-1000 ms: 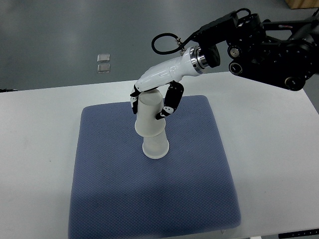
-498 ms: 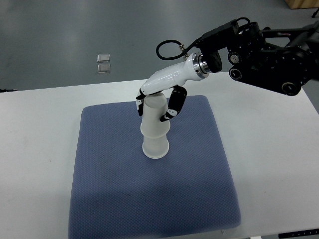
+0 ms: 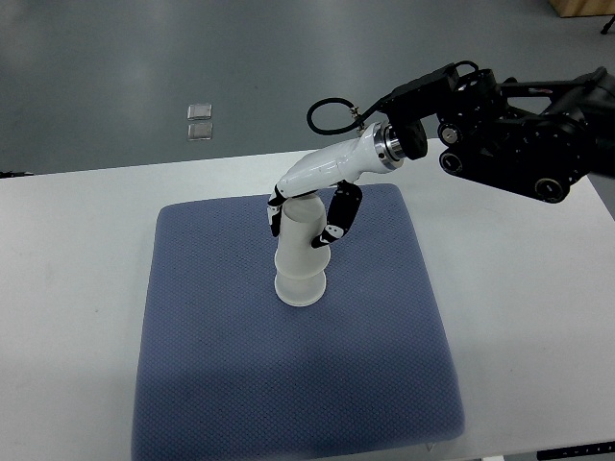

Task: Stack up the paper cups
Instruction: 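Open the right hand fingers and lift away from the stacked cups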

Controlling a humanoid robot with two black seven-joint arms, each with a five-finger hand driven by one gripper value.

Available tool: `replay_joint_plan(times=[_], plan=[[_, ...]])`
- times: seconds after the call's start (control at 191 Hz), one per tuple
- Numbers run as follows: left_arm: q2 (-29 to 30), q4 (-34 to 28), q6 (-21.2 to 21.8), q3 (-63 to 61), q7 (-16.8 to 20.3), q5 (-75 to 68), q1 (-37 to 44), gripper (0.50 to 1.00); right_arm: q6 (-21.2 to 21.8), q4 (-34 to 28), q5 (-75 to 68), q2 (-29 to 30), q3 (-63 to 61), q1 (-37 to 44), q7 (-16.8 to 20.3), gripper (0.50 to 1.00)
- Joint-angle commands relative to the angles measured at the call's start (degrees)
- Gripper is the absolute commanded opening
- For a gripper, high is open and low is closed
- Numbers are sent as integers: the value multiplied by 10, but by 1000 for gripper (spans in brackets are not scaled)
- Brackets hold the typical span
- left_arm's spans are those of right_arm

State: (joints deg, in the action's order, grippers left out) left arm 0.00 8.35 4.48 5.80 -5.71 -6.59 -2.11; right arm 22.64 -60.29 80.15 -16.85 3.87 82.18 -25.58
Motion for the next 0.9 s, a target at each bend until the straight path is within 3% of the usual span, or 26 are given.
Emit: replay_joint_plan(times=[0.0, 0.147, 0.246, 0.325, 0.414, 0.896], plan=[[0, 0, 0, 0, 0, 0, 0, 1000, -11, 1, 0, 5, -2, -10, 1, 707], [0, 0, 0, 0, 0, 0, 0, 1000, -31, 18, 0, 20, -2, -26, 11, 787], [0, 0, 0, 0, 0, 0, 0, 1000, -31, 19, 0, 22, -2, -26, 11, 799], [0, 0, 0, 0, 0, 0, 0, 1000, -31, 19, -1, 23, -3, -29, 11, 862], [0, 0, 0, 0, 0, 0, 0, 1000, -33, 19, -2, 23, -3, -30, 11, 897], [0, 0, 0, 0, 0, 0, 0, 1000, -33, 31, -11, 11, -11, -15, 11, 913]])
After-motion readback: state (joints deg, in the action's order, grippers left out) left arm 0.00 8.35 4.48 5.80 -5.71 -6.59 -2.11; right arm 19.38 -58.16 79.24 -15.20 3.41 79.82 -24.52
